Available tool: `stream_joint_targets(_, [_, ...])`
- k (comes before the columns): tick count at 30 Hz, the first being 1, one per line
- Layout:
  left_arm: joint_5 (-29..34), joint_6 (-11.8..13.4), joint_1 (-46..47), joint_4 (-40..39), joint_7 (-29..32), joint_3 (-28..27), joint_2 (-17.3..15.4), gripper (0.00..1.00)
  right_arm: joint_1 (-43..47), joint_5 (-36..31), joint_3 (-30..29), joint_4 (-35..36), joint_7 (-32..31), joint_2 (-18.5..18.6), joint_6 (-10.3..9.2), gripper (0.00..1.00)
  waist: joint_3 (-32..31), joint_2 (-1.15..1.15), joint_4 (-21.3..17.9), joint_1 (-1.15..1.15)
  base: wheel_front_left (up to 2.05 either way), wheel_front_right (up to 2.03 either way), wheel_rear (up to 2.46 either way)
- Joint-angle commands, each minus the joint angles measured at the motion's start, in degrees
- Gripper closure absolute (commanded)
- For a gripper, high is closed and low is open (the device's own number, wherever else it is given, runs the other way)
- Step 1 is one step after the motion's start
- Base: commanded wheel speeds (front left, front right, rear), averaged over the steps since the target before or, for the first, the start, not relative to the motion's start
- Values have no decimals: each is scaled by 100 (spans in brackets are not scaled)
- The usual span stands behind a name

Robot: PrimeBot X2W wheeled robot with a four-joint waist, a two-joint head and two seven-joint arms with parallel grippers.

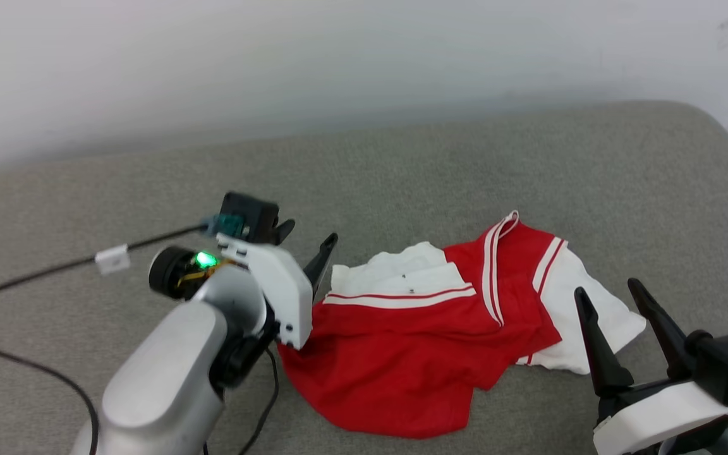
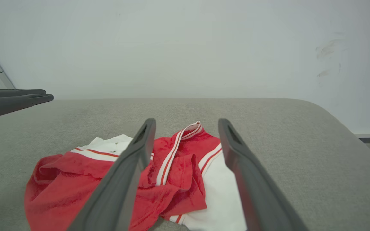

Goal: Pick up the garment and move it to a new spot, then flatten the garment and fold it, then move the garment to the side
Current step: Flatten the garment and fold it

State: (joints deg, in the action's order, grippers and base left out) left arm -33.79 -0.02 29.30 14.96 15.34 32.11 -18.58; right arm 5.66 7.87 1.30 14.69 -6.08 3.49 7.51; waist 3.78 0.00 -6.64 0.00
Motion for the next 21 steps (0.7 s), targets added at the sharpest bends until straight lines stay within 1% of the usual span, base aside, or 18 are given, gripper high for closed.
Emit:
stream_joint_targets(1, [-16,-56,156,119,85,22,33,0,-89,14,5,16,20,-14,-4,0,269,0,-133,0,0,0,0])
stream_joint_targets(4, [-72,-343,669,607,606,250,133,0,-211,29,-28,-10,44,-20,-4,0,528,0,-218,0,0,0,0])
stream_joint_targets(7, [-76,-520,1090,1115,1062,477,193,0,-297,46,-48,-71,67,-28,-4,0,733,0,-301,0,0,0,0])
stream_joint_targets(14, [-244,-694,1726,2281,2034,915,369,0,-445,135,-57,-162,141,-47,-4,0,1108,0,-397,0,0,0,0])
stream_joint_targets(16, [-326,-723,1766,2567,2356,1062,431,0,-472,159,-47,-181,159,-50,-4,0,1176,0,-424,0,0,0,0])
stream_joint_targets(18, [-438,-735,1737,2791,2541,1154,527,0,-476,180,-46,-211,162,-55,-4,0,1216,0,-442,0,0,0,0])
stream_joint_targets(19, [-495,-744,1748,2861,2616,1209,587,4,-490,187,-49,-218,169,-55,-4,0,1237,0,-447,0,0,0,0])
stream_joint_targets(20, [-519,-751,1757,2893,2576,1245,629,27,-506,195,-53,-217,178,-57,-4,0,1253,0,-452,0,0,0,0])
stream_joint_targets(21, [-539,-755,1773,2933,2563,1296,661,64,-514,205,-64,-229,169,-58,-4,0,1265,0,-455,0,0,0,0])
